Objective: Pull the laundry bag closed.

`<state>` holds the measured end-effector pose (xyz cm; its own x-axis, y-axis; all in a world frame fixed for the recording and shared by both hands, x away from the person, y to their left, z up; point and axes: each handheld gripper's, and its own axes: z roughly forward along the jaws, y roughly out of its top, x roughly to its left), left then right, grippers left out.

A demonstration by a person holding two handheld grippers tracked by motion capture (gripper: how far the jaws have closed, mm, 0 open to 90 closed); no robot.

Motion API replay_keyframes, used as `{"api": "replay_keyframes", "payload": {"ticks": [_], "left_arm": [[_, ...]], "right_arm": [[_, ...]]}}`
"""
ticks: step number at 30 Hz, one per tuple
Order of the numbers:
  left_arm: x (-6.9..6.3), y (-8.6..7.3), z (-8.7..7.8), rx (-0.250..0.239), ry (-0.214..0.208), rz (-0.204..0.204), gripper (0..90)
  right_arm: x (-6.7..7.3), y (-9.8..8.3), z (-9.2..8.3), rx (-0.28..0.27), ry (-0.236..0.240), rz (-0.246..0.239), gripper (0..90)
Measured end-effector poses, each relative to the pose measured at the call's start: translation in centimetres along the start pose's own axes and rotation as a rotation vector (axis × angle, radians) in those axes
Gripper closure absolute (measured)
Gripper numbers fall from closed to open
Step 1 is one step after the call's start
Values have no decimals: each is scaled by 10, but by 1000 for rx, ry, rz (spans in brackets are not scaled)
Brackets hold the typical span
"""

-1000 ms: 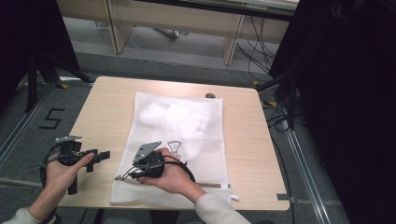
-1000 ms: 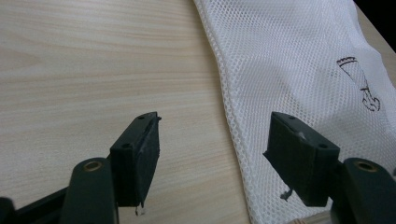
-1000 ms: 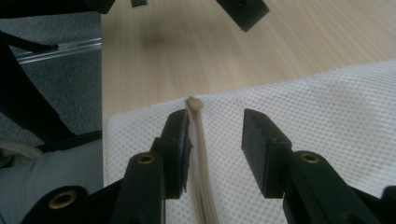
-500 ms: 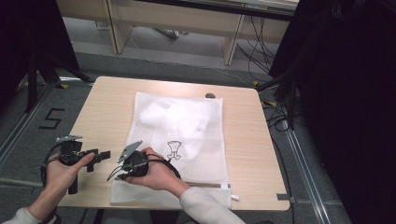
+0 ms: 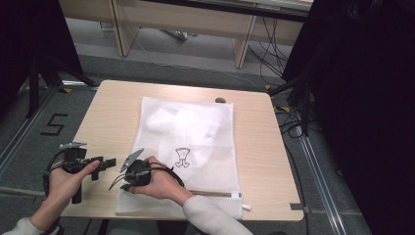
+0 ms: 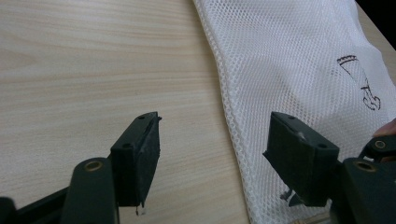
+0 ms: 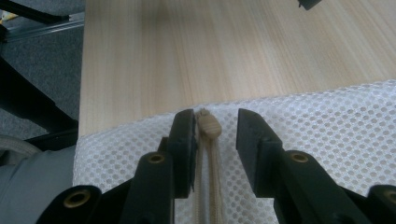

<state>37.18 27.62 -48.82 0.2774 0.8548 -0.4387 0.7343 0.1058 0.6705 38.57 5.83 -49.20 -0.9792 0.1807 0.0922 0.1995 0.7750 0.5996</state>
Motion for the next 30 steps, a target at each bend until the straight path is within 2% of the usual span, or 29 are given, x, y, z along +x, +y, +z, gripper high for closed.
{"api": "replay_keyframes", "payload": {"ticks": [14, 23, 24, 27, 30], "left_arm": [[0, 0, 0, 0, 2, 2, 343], [1, 0, 0, 2, 2, 0, 343], [1, 0, 1, 2, 2, 0, 343], [1, 0, 1, 2, 3, 0, 343], [1, 0, 1, 2, 1, 0, 343]], "right_arm": [[1, 5, 9, -1, 9, -10, 719], [2, 5, 12, 1, 22, -16, 789], [1, 4, 12, -2, 15, -35, 808], [3, 4, 12, 3, 14, -18, 819], [3, 4, 10, -7, 10, -33, 820]]}}
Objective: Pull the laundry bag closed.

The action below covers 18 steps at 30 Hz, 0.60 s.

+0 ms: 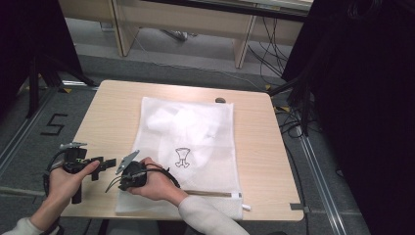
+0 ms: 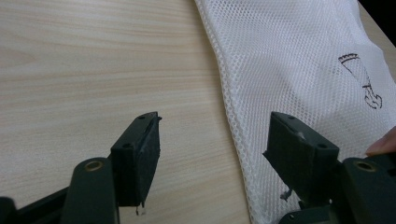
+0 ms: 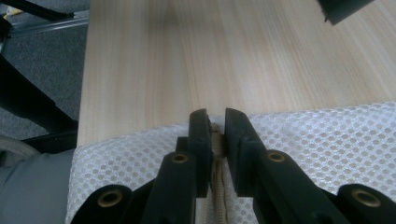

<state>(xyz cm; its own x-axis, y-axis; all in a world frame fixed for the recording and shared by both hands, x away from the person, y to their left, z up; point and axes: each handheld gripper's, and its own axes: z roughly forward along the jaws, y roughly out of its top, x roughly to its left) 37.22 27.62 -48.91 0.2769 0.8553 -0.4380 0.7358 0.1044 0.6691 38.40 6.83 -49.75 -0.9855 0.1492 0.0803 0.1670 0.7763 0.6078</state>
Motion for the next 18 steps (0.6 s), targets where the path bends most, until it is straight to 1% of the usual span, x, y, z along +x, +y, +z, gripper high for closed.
{"api": "replay_keyframes", "payload": {"ticks": [3, 4, 5, 6, 7, 8, 9, 11, 12, 13, 17, 18], "left_arm": [[0, 0, 0, 9, -1, -2, 345], [0, 0, 0, 13, -1, -5, 352], [1, -1, 1, 29, -3, -9, 360], [1, -1, 1, 29, -3, -9, 366], [1, 0, 2, 49, -12, -19, 372], [1, 0, 2, 49, -12, -19, 381], [0, -1, 4, 48, -22, -35, 389], [-1, -1, 5, 55, -28, -42, 400], [-1, -1, 7, 73, -41, -50, 400], [-2, -1, 9, 76, -49, -60, 412], [-7, -1, 16, 104, -94, -77, 420], [-10, -2, 20, 123, -120, -84, 424]], "right_arm": [[1, 0, -2, -5, -5, 0, 821], [3, 1, -5, -26, 0, 9, 821], [2, 1, -7, -23, -11, -15, 821], [4, 0, -9, -28, -11, -11, 821], [4, 0, -11, -31, -15, -18, 822], [5, -1, -13, -36, -13, -13, 822], [5, -1, -15, -37, -19, -20, 822], [6, -1, -17, -44, -23, -23, 822], [7, -2, -19, -54, -17, -18, 822], [8, -3, -22, -58, -40, -35, 822], [11, -4, -25, -73, -35, -41, 822], [11, -5, -28, -69, -56, -61, 823]]}}
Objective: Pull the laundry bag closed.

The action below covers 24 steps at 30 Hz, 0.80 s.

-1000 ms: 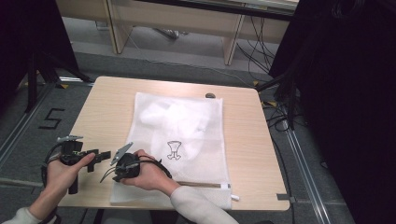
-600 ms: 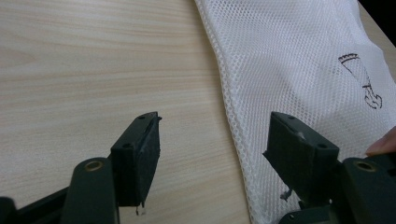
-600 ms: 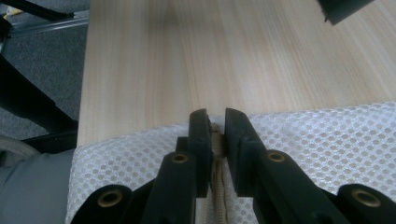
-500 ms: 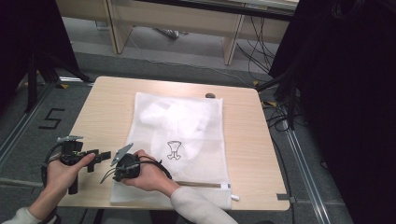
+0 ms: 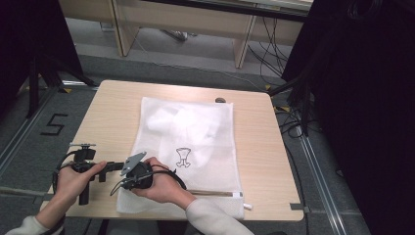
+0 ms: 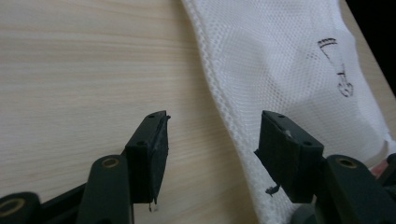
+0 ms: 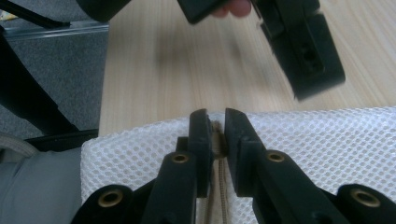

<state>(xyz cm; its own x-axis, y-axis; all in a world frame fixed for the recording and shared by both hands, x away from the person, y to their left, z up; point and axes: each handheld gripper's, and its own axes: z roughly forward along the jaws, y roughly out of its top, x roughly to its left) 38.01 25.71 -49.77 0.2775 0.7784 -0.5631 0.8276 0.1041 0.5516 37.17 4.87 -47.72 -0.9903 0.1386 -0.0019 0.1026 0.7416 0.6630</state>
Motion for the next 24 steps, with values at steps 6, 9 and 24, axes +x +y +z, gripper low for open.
{"api": "replay_keyframes", "payload": {"ticks": [6, 9, 24], "left_arm": [[-4, 0, 7, 29, -40, -50, 441], [-5, 1, 12, 48, -60, -80, 460], [-19, 5, 26, 141, -38, -60, 603]], "right_arm": [[3, 0, -6, -12, 3, 12, 823], [3, 0, -8, -20, -1, -1, 823], [7, 0, -13, -38, -22, -33, 823]]}}
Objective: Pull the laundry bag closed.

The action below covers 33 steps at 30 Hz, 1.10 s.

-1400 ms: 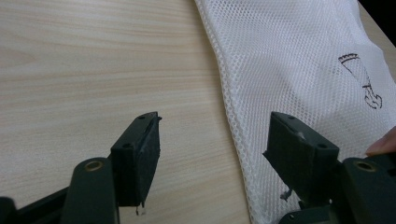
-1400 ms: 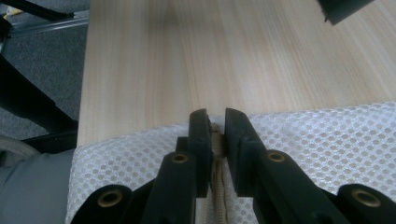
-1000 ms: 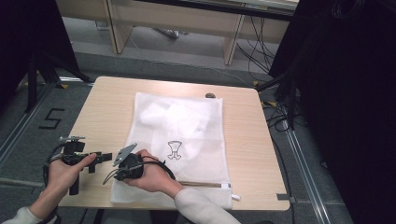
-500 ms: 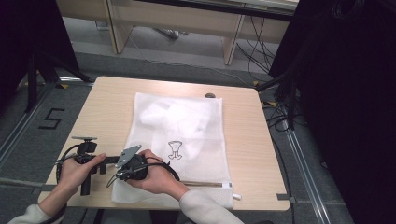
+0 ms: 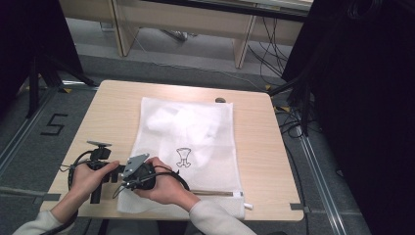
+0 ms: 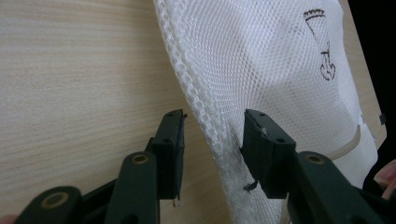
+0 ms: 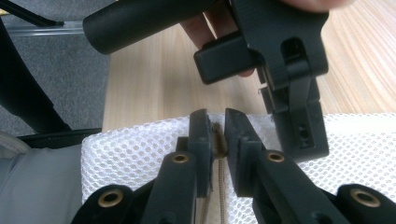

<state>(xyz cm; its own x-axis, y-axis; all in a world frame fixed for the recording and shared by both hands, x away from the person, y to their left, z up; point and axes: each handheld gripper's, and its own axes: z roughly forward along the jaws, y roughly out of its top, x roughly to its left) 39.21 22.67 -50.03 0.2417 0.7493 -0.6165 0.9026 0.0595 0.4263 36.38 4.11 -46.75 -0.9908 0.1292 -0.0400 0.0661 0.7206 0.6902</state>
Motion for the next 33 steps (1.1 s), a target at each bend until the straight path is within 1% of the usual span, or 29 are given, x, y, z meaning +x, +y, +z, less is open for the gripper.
{"api": "replay_keyframes", "payload": {"ticks": [1, 2, 3, 4, 6, 7, 9, 10, 11, 12, 13, 14, 15, 16, 17, 18, 19, 21, 22, 23, 24, 26, 27, 30, 32, 33], "left_arm": [[-2, 0, 2, 6, 0, 7, 611], [-2, 0, 2, 6, 0, 7, 617], [-3, 1, 3, 11, -1, 8, 617], [-4, 1, 4, 21, 0, 15, 627], [-5, 1, 5, 20, 5, 15, 634], [-6, 2, 6, 23, 9, 16, 643], [-6, 2, 6, 23, 11, 14, 650], [-6, 2, 6, 24, 12, 14, 675], [-6, 2, 6, 26, 13, 16, 675], [-5, 2, 5, 28, 13, 21, 693], [-6, 2, 5, 28, 13, 26, 747], [-6, 3, 4, 27, 14, 30, 747], [-6, 3, 3, 28, 15, 34, 765], [-7, 3, 3, 31, 12, 43, 795], [-7, 2, 3, 29, 12, 43, 819], [-9, 3, 3, 32, 10, 50, 840], [-9, 3, 2, 35, 7, 55, 846], [-10, 3, 2, 29, 2, 52, 857], [-10, 3, 1, 27, -1, 49, 858], [-10, 4, 0, 24, -13, 44, 859], [-10, 4, 0, 24, -13, 44, 860], [-9, 5, -1, 23, -19, 42, 862], [-9, 5, -1, 23, -20, 40, 862], [-9, 6, -3, 21, -25, 39, 862], [-9, 6, -3, 21, -26, 40, 863], [-9, 6, -3, 23, -28, 41, 863]], "right_arm": [[2, 0, 0, 6, -1, 22, 823], [2, 0, 0, 6, -1, 22, 823], [1, 0, 0, -2, -2, -4, 823], [1, 0, 0, -3, -8, -5, 823], [1, 0, 0, -2, -7, -5, 823], [3, 0, -1, -1, -4, 16, 823], [3, 0, -1, -3, -4, 14, 823], [3, 1, -1, -3, -5, 13, 823], [3, 1, -1, -3, -5, 13, 823], [3, 1, -1, -4, -5, 12, 823], [2, 1, -1, -10, -8, -10, 823], [2, 1, -1, -10, -8, -10, 823], [2, 0, -1, -11, -8, -9, 823], [2, 0, -1, -11, -8, -9, 823], [2, 0, -1, -10, -10, -10, 823], [3, 0, -2, -8, -10, 1, 823], [4, 0, -2, -5, -9, 14, 823], [3, -2, -2, -1, -7, 15, 823], [1, -2, -2, -8, -6, 0, 823], [0, -3, -3, -3, -4, 5, 823], [0, -3, -3, -3, -4, 5, 823], [-1, -6, -5, -5, 3, 20, 824], [0, -6, -6, 0, 4, 38, 825], [-2, -8, -8, -9, 3, 25, 825], [-2, -9, -9, -9, -1, 27, 825], [-3, -11, -12, -12, -2, 36, 826]]}}
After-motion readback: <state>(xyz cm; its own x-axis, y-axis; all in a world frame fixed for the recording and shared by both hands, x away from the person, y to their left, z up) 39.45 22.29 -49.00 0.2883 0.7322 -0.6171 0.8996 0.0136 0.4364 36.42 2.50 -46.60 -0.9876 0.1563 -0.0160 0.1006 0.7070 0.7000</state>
